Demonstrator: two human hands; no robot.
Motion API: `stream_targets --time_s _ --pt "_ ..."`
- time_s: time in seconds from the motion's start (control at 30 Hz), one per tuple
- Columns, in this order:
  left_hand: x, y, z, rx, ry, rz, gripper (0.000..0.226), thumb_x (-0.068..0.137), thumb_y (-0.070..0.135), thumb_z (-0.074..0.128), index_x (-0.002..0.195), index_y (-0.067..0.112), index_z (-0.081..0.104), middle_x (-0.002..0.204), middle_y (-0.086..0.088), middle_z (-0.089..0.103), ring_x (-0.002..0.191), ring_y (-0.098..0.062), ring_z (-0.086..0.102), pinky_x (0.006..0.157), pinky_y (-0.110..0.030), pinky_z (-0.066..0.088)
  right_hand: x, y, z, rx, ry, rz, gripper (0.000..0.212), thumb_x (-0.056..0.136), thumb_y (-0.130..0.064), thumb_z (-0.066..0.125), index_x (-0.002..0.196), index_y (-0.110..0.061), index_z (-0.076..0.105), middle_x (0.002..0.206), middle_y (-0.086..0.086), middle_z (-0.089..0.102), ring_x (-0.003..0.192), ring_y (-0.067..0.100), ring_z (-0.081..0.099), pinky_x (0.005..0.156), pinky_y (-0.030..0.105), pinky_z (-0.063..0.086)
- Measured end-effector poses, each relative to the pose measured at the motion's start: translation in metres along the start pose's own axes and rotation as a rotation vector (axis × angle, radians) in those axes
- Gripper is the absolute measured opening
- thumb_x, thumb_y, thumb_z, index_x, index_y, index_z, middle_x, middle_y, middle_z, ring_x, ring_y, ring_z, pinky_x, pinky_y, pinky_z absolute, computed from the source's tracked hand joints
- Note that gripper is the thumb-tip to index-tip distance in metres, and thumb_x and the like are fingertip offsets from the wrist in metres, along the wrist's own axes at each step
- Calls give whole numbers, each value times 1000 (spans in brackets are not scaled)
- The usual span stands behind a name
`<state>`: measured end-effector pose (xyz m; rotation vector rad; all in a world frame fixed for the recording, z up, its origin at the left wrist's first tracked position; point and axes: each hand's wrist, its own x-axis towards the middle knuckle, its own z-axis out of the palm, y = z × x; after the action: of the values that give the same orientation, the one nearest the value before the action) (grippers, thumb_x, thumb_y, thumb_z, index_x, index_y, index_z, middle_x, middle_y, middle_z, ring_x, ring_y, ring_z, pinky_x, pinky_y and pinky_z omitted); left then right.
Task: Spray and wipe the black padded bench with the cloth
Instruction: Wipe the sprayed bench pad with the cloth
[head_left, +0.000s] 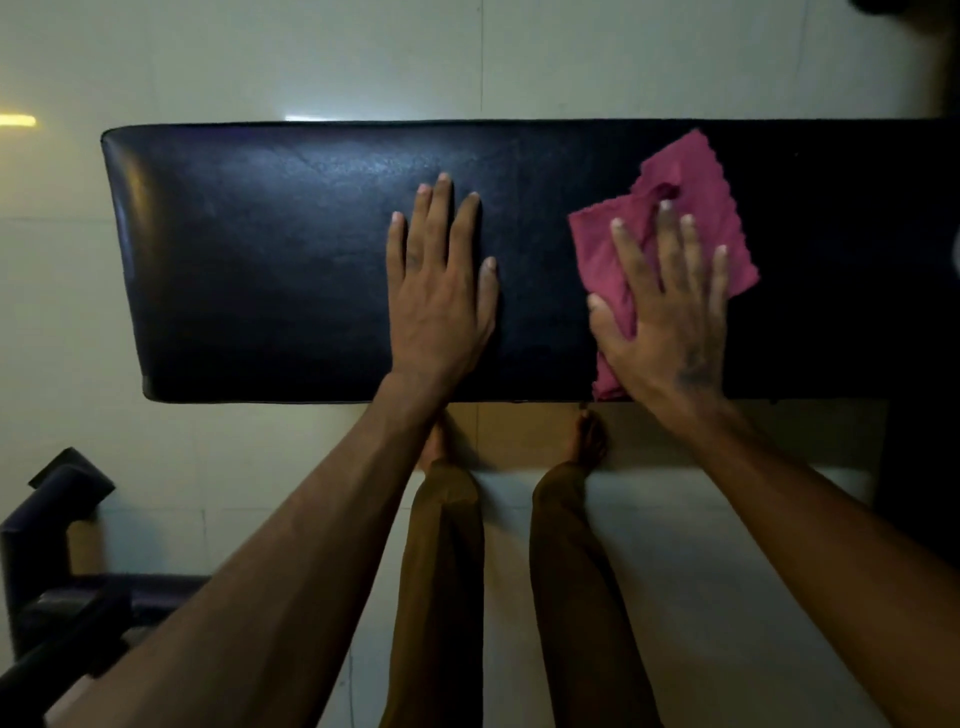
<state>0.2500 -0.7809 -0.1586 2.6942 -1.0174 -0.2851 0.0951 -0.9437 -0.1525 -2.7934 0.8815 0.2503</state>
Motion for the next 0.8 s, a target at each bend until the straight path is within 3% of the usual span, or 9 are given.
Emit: stream_targets --time_s 0.1,0.17,0.3,0.43,0.53,0.63,0.7,0.8 --pt "-3 0 4 49 -2 6 59 104 37 33 158 13 26 167 -14 17 156 -28 12 127 -48 8 43 -18 -3 12 58 193 69 98 -59 29 162 -37 14 171 13 7 157 33 5 122 66 3" --pt "-3 2 6 75 5 7 60 104 38 32 158 14 25 167 -14 17 156 -28 13 127 -49 9 75 -46 0 24 78 226 67 98 -59 26 161 -37 18 170 13 10 157 33 8 121 68 2" --pt "1 1 5 44 32 16 58 105 37 36 157 12 29 165 -14 23 155 -28 17 126 -50 13 85 -88 5 8 28 -84 64 101 -54 27 161 -32 23 169 11 16 156 30 13 122 61 -1" --pt "3 0 1 15 10 6 60 103 36 38 157 12 28 166 -13 21 155 -26 15 127 -48 10 61 -48 -9 72 -23 -267 62 102 -48 36 160 -28 30 169 9 19 156 29 14 127 51 2" --pt "-1 -1 5 12 6 3 59 104 38 37 157 14 28 167 -12 19 156 -26 12 127 -48 8 75 -12 -19 71 49 -90 60 99 -46 35 154 -25 41 163 10 32 152 30 26 126 52 9" --pt "-1 2 7 18 31 -7 59 103 37 38 157 14 29 166 -12 20 156 -26 13 127 -48 9 119 -31 -26 103 108 133 52 90 -45 32 131 -25 58 135 8 56 130 29 47 116 50 24" --pt "0 5 6 14 38 -4 59 103 37 40 156 14 30 166 -12 21 156 -26 14 127 -48 10 135 -59 -26 46 57 45 49 88 -46 33 125 -29 60 126 4 60 121 28 51 109 47 29" --pt "1 3 2 -19 29 -9 59 102 35 43 155 13 31 166 -12 21 156 -26 14 127 -48 11 128 -66 -24 54 48 -180 51 92 -40 40 138 -25 55 130 3 58 121 27 51 110 44 30"
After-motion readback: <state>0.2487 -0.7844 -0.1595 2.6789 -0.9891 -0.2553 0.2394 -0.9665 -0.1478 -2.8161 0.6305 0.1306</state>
